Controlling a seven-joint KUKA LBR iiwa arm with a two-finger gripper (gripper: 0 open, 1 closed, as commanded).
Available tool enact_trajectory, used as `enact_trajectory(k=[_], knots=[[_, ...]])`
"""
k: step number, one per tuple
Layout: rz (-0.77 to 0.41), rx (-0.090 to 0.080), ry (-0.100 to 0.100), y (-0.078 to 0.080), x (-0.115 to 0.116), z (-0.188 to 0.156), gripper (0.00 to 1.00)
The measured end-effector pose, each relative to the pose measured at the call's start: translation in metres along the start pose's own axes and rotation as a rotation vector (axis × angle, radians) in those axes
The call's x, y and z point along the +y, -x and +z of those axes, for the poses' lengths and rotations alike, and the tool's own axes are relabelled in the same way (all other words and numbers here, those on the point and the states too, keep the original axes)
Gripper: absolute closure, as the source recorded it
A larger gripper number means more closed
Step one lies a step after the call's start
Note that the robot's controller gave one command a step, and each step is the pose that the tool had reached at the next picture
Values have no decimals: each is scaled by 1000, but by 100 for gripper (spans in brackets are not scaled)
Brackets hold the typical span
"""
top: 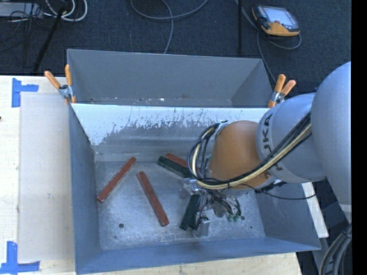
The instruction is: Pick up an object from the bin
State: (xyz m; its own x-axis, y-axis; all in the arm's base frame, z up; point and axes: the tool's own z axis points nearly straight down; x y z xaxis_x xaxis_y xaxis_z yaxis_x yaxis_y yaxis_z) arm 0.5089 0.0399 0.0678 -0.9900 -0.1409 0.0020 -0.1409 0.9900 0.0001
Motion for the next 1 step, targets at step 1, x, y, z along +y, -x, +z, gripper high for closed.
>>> enact_trajectory(k=[1], knots=[[-2,-3,0,1,0,0,100]])
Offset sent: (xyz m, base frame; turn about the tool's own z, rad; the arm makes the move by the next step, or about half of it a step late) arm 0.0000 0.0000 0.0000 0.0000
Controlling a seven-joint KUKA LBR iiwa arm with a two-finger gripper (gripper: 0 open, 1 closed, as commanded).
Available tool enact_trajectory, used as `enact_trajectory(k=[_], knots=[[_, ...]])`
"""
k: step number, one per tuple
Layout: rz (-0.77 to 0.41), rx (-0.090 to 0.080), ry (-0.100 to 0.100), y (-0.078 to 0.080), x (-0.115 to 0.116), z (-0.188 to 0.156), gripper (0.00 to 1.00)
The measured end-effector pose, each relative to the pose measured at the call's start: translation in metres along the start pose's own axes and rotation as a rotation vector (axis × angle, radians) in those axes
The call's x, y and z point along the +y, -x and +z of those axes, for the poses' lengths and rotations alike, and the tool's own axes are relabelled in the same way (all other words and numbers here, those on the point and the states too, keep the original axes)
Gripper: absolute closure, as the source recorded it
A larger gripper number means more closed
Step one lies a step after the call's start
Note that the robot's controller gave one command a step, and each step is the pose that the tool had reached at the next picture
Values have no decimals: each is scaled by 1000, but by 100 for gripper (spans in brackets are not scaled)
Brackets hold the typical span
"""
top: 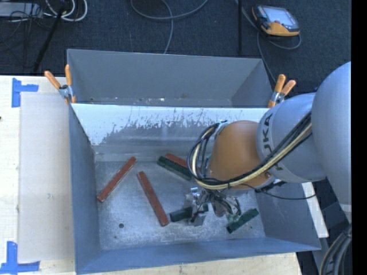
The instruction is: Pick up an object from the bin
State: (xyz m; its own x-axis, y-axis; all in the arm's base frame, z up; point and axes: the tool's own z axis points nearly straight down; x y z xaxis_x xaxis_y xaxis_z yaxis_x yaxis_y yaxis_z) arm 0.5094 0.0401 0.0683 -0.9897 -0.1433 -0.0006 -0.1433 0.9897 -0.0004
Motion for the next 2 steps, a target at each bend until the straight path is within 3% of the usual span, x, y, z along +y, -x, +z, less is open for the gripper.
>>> enact_trajectory(k=[1,2], knots=[[-5,-2,0,0,0,-38,100],[-10,-1,0,1,1,-51,100]])
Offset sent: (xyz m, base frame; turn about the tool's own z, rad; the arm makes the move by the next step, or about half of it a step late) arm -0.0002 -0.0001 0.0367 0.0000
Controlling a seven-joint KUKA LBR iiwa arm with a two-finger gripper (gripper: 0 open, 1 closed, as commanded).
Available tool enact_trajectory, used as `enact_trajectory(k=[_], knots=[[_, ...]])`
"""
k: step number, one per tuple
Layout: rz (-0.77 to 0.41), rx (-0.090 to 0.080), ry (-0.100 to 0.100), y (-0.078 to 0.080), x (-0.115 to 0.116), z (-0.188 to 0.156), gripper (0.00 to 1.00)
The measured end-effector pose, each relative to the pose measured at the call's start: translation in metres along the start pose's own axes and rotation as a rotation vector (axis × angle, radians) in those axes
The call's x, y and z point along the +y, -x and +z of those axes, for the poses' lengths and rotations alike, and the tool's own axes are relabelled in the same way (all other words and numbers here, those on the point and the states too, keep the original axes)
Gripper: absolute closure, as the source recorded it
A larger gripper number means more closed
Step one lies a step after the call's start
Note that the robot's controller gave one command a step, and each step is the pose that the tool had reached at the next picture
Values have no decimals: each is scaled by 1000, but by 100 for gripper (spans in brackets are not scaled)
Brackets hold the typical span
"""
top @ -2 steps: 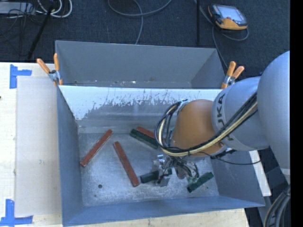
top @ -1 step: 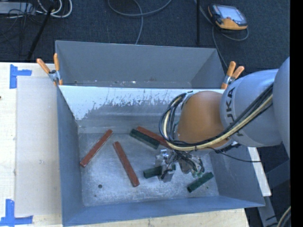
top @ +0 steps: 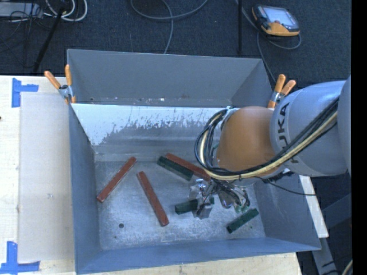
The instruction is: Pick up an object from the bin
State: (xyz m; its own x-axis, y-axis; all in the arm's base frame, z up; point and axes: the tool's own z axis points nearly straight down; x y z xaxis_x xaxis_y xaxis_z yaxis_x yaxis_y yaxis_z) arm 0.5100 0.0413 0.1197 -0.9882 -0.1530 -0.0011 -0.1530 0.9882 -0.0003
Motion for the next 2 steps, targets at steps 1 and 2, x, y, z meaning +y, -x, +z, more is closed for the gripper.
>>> enact_trajectory(k=[1,2], knots=[[-6,2,0,0,1,1,100],[-11,0,0,0,2,-11,100]])
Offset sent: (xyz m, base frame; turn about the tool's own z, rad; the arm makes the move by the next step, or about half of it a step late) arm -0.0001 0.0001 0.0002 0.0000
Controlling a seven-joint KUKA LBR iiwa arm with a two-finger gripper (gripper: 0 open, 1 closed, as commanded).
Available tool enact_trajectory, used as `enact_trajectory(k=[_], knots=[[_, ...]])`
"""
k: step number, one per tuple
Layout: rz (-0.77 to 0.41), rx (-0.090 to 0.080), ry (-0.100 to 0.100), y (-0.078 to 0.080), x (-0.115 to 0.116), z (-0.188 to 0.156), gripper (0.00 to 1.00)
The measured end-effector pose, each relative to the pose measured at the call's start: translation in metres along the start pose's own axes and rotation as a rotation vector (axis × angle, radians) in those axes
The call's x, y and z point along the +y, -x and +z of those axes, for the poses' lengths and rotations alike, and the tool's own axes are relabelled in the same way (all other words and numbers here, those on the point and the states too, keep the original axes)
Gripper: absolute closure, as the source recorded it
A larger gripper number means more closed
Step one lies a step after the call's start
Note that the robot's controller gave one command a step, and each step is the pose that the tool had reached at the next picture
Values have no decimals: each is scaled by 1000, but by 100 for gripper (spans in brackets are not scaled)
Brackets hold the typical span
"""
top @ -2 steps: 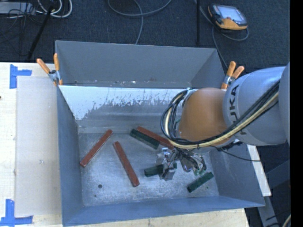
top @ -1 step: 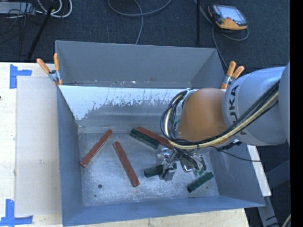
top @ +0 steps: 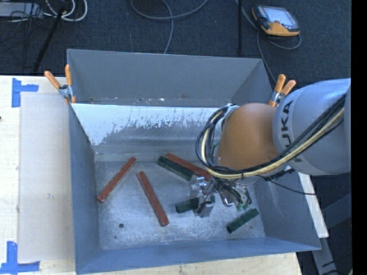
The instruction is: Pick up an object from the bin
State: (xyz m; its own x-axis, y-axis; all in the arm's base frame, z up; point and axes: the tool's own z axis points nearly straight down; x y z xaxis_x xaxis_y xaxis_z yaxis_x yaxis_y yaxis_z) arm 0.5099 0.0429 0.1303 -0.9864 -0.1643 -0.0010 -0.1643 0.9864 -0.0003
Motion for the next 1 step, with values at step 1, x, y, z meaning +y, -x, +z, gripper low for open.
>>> enact_trajectory(k=[1], knots=[[-4,-5,-1,2,0,-65,100]])
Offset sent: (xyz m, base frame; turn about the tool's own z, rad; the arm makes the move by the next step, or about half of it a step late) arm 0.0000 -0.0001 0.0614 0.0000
